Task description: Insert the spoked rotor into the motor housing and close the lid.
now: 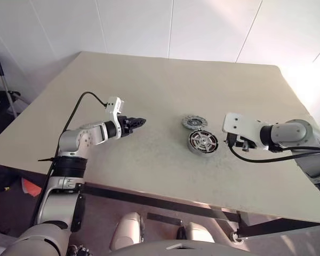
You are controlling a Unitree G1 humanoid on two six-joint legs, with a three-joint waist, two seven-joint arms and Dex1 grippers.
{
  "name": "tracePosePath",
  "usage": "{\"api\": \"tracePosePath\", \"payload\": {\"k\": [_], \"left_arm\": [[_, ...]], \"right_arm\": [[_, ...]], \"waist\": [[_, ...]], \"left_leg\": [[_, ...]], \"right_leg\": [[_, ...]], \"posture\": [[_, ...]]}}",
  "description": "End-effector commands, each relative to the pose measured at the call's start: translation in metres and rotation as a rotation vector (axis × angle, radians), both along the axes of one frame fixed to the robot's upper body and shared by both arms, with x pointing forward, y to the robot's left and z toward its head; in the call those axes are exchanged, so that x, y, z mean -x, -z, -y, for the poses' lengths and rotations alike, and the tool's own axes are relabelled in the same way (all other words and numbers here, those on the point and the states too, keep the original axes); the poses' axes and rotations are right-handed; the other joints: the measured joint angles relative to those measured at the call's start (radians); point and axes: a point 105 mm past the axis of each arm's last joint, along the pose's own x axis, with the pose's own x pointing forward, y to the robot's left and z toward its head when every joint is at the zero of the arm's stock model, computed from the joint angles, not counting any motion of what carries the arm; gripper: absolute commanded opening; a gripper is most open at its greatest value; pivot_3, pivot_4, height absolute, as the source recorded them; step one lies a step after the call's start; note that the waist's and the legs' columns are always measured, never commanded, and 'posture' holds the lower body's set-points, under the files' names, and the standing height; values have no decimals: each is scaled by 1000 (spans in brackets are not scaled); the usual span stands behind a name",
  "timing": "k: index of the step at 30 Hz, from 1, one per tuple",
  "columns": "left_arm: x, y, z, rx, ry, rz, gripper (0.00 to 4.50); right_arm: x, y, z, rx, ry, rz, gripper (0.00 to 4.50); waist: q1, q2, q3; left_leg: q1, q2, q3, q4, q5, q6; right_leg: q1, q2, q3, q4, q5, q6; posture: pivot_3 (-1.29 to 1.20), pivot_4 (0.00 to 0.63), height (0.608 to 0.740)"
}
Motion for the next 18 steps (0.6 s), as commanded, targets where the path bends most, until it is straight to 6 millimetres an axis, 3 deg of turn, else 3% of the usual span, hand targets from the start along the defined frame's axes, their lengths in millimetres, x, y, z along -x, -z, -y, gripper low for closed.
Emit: {"api": "tracePosePath", "payload": {"k": [1,5,12,18], "left_arm": [[12,-21,15,-103,128,147,2133],[21,-24,25,-123,197,158,2133],[20,-22,31,-120,202,154,2133],[23,-27,34,-116,208,161,2133]], "right_arm": [[3,-17,-3,67,-120,16,1995],[8,-13,-4,112,-193,-20,1995],[9,-2,-31,96,-311,-45,1995],[9,14,-40,80,-337,-81,1995]], "waist": [[-3,0,0],[-6,0,0],[-9,1,0],[-8,1,0]], "left_leg": [[0,0,0,0,0,0],[2,0,0,0,0,0],[3,0,0,1,0,0],[2,0,0,2,0,1]], "right_leg": [[0,0,0,0,0,0],[1,0,0,1,0,0],[2,0,0,2,0,-1],[2,0,0,2,0,-1]], "posture": [[0,0,740],[0,0,740],[0,0,740],[0,0,740]]}}
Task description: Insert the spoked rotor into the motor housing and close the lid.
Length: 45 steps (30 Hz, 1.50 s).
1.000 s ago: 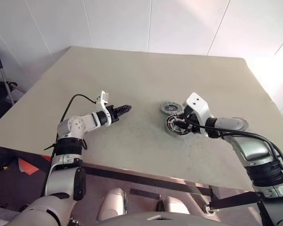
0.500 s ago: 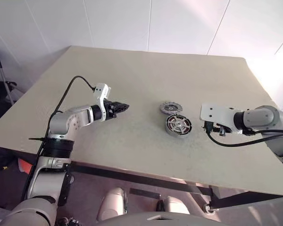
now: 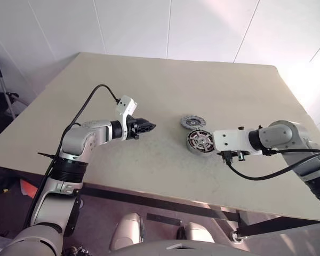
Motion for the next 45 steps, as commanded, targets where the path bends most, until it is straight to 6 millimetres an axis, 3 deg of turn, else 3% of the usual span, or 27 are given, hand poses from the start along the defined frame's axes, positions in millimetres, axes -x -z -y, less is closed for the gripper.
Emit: {"api": "tracePosePath", "payload": {"k": [1,17,20,24,29,32,38,45], "left_arm": [[1,-17,2,4,12,61,2133],[0,-16,-1,-3,-13,56,2133],[-1,-15,-3,-7,-23,52,2133],[-1,-14,-4,-7,-29,50,2133],[-2,-12,-2,-5,-35,44,2133],[-1,-11,-2,-6,-40,38,2133],[-1,-9,-3,-7,-47,30,2133],[0,-8,-6,-9,-57,26,2133]], "right_arm": [[-4,-6,-4,-3,-25,23,1995],[-11,22,-11,-1,-36,-47,1995],[-11,20,-12,-2,-46,-43,1351],[-11,17,-14,-20,-59,-48,156],[-18,15,-12,-14,-21,-16,8],[-23,6,-16,-69,34,-16,8],[-26,-37,-49,-329,153,-80,8],[-14,-57,-85,-487,237,-208,8]], "waist": [[0,0,0],[-8,-1,-1],[-8,-1,-1],[-8,-3,-2],[-7,-3,-2],[-10,-3,-2],[-21,-1,-1],[-11,-1,-1]], "left_leg": [[0,0,0,0,0,0],[9,0,0,0,1,-1],[12,0,0,0,1,-2],[12,1,0,0,1,-2],[10,1,0,0,1,-2],[11,1,0,0,1,-2],[10,1,0,0,2,-3],[-9,1,0,1,4,0]], "right_leg": [[0,0,0,0,0,0],[7,0,0,1,1,-1],[10,0,0,2,1,-1],[10,1,0,1,1,-1],[8,1,0,1,1,-1],[8,1,0,1,1,-2],[7,1,0,2,1,-2],[-12,1,0,7,1,-4]], "posture": [[0,0,740],[0,0,740],[0,0,740],[0,0,740],[0,0,740],[0,0,740],[0,0,740],[0,0,740]]}}
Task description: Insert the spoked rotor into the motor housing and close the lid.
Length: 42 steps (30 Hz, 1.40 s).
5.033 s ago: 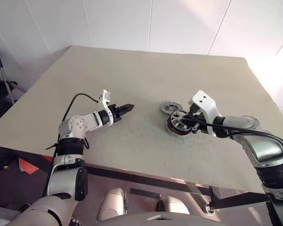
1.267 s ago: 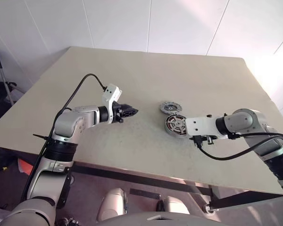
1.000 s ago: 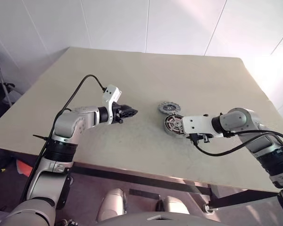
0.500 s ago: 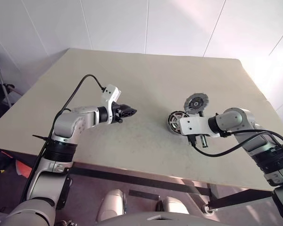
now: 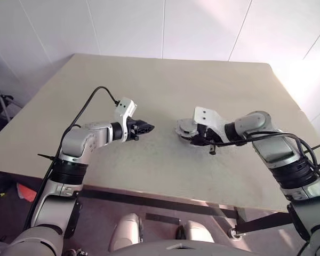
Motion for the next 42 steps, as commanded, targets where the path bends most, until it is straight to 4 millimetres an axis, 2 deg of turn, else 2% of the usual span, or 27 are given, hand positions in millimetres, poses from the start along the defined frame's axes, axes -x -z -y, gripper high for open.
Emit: {"api": "tracePosePath", "payload": {"k": [1,8,16,25,31,32,35,37,42], "left_arm": [[0,-14,-3,13,-4,54,2133],[2,-15,-7,7,-17,53,2133],[4,-11,-11,-7,-26,46,2133],[8,-5,-7,-23,-14,33,2133],[7,-6,-8,-20,-21,34,2133],[6,-6,-9,-20,-24,34,2133],[5,-7,-10,-21,-29,35,2133],[5,-7,-10,-21,-30,35,2133],[4,-7,-10,-20,-33,35,2133]], "right_arm": [[1,-28,-14,-72,23,39,8],[-1,-17,-25,-123,160,-85,8],[-25,-5,-35,-182,434,-173,8],[-42,-11,-45,-247,547,-162,8],[-43,-2,-45,-232,582,-223,8],[-42,0,-46,-225,580,-230,690],[-38,2,-50,-214,559,-235,1639],[-29,-4,-58,-207,476,-219,2271],[2,-32,-78,-262,209,-169,2271]], "waist": [[9,0,0],[19,0,0],[16,0,0],[16,0,0],[17,0,0],[17,0,0],[17,0,0],[17,0,0],[18,0,0]], "left_leg": [[-2,0,0,0,0,0],[-3,0,0,2,-1,-3],[1,0,-1,3,3,-12],[1,0,-1,2,5,-14],[1,0,-1,0,5,-16],[1,0,-1,0,5,-16],[2,0,-1,0,5,-16],[2,0,-1,0,6,-16],[3,0,-1,-2,6,-17]], "right_leg": [[-2,0,0,0,0,0],[-2,0,0,1,0,0],[-1,0,1,7,0,0],[-2,0,1,7,0,0],[-2,0,1,7,0,0],[-2,0,1,7,0,0],[-2,0,1,7,0,1],[-2,0,1,7,0,1],[-2,0,1,6,-1,1]], "posture": [[0,0,740],[0,0,740],[0,0,740],[0,0,740],[0,0,740],[0,0,740],[0,0,740],[0,0,740],[0,0,740]]}}
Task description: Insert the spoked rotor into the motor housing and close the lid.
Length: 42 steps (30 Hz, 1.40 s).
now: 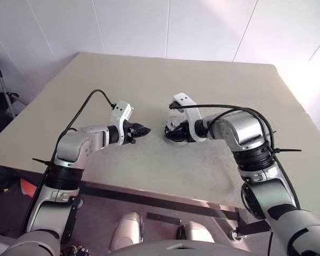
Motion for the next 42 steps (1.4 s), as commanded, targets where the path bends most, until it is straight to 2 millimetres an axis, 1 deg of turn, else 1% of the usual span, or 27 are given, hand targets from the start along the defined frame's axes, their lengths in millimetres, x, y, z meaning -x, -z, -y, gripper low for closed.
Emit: {"api": "tracePosePath", "payload": {"k": [1,2,4,5,8,10,11,13,16,18,21,26,28,31,34,38,42], "left_arm": [[-3,-12,-1,5,-4,48,2133],[-3,-12,0,7,-3,48,2133],[-4,-13,1,11,-2,50,2133],[-5,-13,1,13,-1,50,2133],[-6,-14,3,19,-2,52,2133],[-6,-14,3,21,-2,52,2133],[-7,-14,3,22,-3,52,2133],[-7,-14,3,21,-3,52,2133],[-8,-14,3,18,-1,52,2133],[-8,-15,2,16,0,52,2133],[-8,-15,2,13,2,52,2133],[-8,-14,3,11,8,49,2133],[-8,-14,4,11,9,49,2133],[-7,-13,4,10,11,46,2133],[-5,-11,3,9,11,42,2133],[-4,-10,3,8,9,38,2133],[-4,-9,2,7,8,35,2133]], "right_arm": [[16,-31,-16,-68,-162,116,2271],[14,-35,-17,-75,-172,162,2271],[-2,-48,-12,-89,-133,350,2271],[-10,-50,-8,-86,-111,413,2271],[-24,-31,6,-41,-66,395,2271],[-34,-20,17,-36,-2,383,2271],[-41,-13,23,-25,37,387,2450],[-47,-2,30,-8,77,388,2807],[-50,10,34,-8,118,377,3791],[-52,11,34,-16,140,378,4475],[-53,9,30,-49,160,365,4475],[-54,11,22,-77,181,344,4475],[-56,12,24,-71,198,339,4475],[-63,18,32,-56,253,327,4475],[-68,16,37,-75,293,326,4475],[-68,6,35,-105,286,359,4475],[-67,8,32,-79,265,365,4475]], "waist": [[1,0,0],[1,0,0],[2,0,0],[2,-1,0],[3,-1,0],[2,-1,0],[1,-1,0],[-1,-1,0],[-2,-1,0],[-3,-1,0],[-3,-1,0],[-4,-1,0],[-4,-1,0],[-3,-1,0],[-3,-1,0],[-4,-1,0],[-4,-1,0]], "left_leg": [[0,0,0,0,0,0],[0,0,0,0,0,0],[0,0,0,0,0,0],[1,0,0,0,0,-1],[2,0,0,0,1,-1],[3,0,0,0,1,-1],[4,0,0,0,1,-1],[4,0,0,0,1,-1],[2,0,0,0,1,-1],[0,0,0,0,0,0],[-1,0,0,0,0,1],[0,0,0,1,0,1],[1,0,0,1,0,1],[1,0,0,1,0,1],[1,0,0,1,0,1],[0,0,0,1,0,1],[0,0,0,1,0,1]], "right_leg": [[0,0,0,0,0,0],[0,0,0,0,0,0],[0,0,0,0,0,0],[1,0,0,0,0,1],[2,0,0,0,-2,3],[4,0,0,0,-1,2],[4,0,0,0,0,1],[3,0,0,0,0,0],[2,0,0,0,0,-1],[0,0,0,0,0,-1],[0,0,0,0,0,-1],[1,0,0,0,0,-1],[1,0,0,0,0,-1],[1,0,0,0,0,-1],[1,0,0,0,0,-1],[1,0,0,0,0,-1],[1,0,0,0,0,-1]], "posture": [[0,0,740],[0,0,740],[0,0,740],[0,0,740],[0,0,740],[0,0,740],[0,0,740],[0,0,740],[0,0,740],[0,0,740],[0,0,740],[0,0,740],[0,0,740],[0,0,740],[0,0,740],[0,0,740],[0,0,740]]}}
